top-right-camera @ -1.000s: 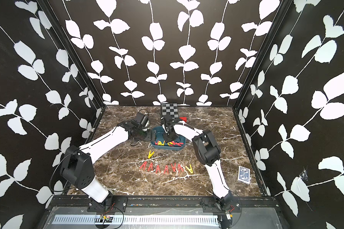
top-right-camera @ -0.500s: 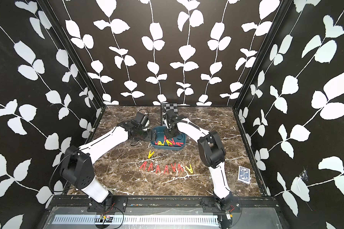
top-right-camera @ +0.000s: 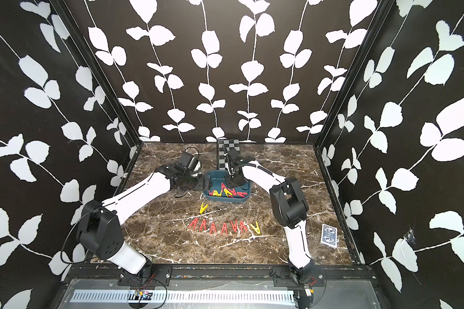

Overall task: Take the clothespins out of the storage box
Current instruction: Pick up the clothespin from the storage box.

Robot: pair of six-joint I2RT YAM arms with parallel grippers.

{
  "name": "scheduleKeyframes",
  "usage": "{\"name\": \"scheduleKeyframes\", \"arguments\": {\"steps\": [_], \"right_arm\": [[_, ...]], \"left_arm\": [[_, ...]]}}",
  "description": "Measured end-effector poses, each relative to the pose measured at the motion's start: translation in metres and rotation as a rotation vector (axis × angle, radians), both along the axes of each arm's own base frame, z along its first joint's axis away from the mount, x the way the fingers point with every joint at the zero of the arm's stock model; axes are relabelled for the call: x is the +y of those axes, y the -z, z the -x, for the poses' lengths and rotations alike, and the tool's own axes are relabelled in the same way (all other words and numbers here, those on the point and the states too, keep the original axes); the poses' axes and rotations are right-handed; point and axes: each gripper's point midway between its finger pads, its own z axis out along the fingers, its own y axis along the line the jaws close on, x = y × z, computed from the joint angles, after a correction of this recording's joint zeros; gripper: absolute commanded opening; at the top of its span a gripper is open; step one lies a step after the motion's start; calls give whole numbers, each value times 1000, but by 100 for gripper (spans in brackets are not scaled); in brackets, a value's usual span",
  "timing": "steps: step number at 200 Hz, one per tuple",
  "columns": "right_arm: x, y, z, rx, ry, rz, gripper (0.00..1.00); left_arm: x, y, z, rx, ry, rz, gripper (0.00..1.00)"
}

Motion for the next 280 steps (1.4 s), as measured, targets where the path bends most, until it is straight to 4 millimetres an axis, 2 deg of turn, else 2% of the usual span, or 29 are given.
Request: {"name": "scheduleKeyframes", "arguments": {"steps": [29,92,130,183,212,261,280], "right_arm": [[-3,10,-5,10,13,4,30],[-3,49,-5,76,15,39,24],[1,45,-11,60,15,30,2],[0,44,-11,56,21,36,0],[-1,31,-11,42,32,27,0],[0,-25,-13,-36,77,-47,0],[0,-40,-11,-44,108,-82,0]], "left_arm": [[-2,0,1,3,5,9,99],[-4,0,2,9,12,18,99],[-4,0,2,10,14,20,99],[-5,0,3,13,18,27,99],[-8,-2,1,6,24,41,99],[-12,-4,0,-2,34,62,99],[-13,-4,0,-3,38,62,99]]}}
